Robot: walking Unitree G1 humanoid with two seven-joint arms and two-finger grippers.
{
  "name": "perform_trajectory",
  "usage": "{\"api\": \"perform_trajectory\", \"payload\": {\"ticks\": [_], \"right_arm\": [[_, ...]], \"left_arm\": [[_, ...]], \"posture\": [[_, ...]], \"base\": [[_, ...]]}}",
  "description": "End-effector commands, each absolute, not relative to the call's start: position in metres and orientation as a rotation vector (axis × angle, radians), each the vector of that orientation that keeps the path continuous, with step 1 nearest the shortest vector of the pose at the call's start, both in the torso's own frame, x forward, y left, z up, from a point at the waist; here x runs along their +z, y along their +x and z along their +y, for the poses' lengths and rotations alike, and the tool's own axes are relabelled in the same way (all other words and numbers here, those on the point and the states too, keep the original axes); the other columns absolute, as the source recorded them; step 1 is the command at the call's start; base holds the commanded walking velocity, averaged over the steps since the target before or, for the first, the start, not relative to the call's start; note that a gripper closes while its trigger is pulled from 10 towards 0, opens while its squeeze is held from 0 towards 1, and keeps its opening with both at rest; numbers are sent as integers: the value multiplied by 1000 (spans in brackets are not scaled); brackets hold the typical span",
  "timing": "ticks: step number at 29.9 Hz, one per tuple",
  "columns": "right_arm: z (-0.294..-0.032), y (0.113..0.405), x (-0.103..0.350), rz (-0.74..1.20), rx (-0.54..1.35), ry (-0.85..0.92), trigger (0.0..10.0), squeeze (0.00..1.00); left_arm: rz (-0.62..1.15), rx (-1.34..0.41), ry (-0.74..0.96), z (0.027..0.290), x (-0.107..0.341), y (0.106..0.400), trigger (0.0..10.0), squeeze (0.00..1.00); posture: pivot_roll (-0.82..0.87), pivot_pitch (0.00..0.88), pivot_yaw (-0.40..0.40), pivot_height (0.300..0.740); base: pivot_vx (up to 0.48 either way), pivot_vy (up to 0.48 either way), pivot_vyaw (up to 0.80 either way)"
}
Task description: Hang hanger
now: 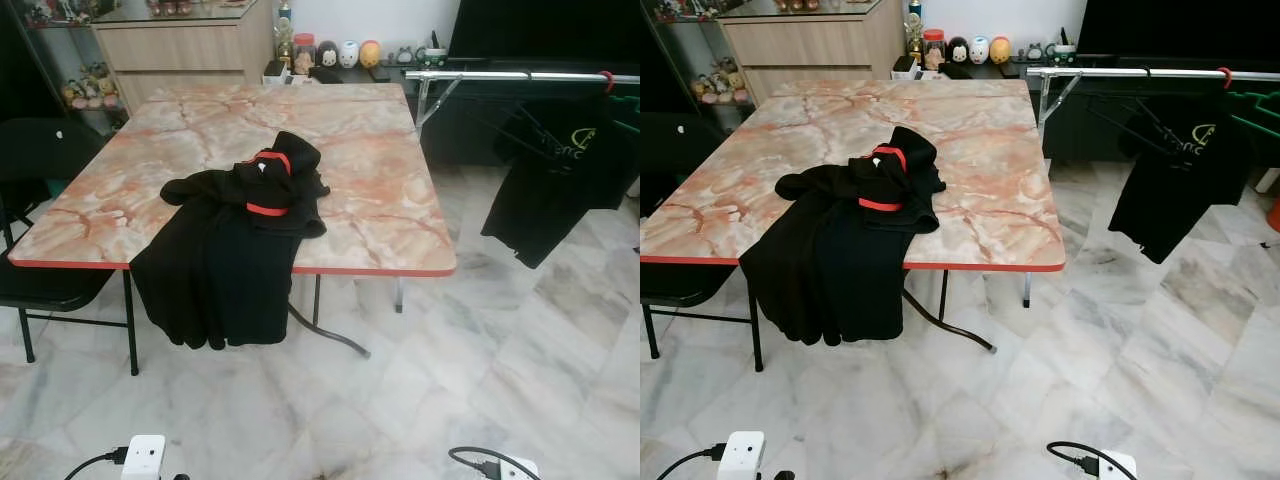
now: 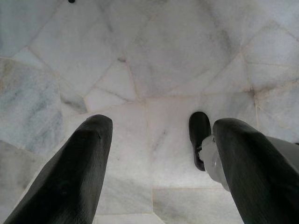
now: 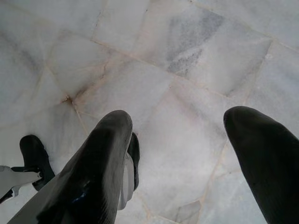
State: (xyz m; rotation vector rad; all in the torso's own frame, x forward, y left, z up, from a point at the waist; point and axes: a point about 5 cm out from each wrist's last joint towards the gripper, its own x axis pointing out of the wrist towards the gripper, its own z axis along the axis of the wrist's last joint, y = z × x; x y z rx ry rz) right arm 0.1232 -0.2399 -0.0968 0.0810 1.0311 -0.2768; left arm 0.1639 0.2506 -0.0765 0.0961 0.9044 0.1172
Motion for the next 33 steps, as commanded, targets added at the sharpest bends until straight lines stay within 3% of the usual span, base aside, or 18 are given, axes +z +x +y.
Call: {"api": "perform_trajectory", "payload": {"ticks": [1, 12, 19, 33], "right_arm": [[-235, 121, -99, 1049, -258, 95, 10000, 0], [-204, 154, -94, 1014, -141, 68, 10000, 0], [-204, 168, -89, 986, -213, 109, 10000, 0], [-200, 177, -86, 984, -172, 71, 10000, 0]], "left_arm": [[919, 122, 108, 253, -77, 162, 10000, 0], [937, 134, 111, 255, -78, 159, 10000, 0], [936, 103, 132, 248, -80, 160, 10000, 0], [902, 120, 93, 237, -80, 165, 10000, 0]], "posture": [[30, 0, 13, 740], [5, 0, 19, 740], [16, 0, 9, 740], [6, 0, -9, 740]], "base": [[0, 0, 0], [0, 0, 0], [0, 0, 0], [0, -286, 0]]}}
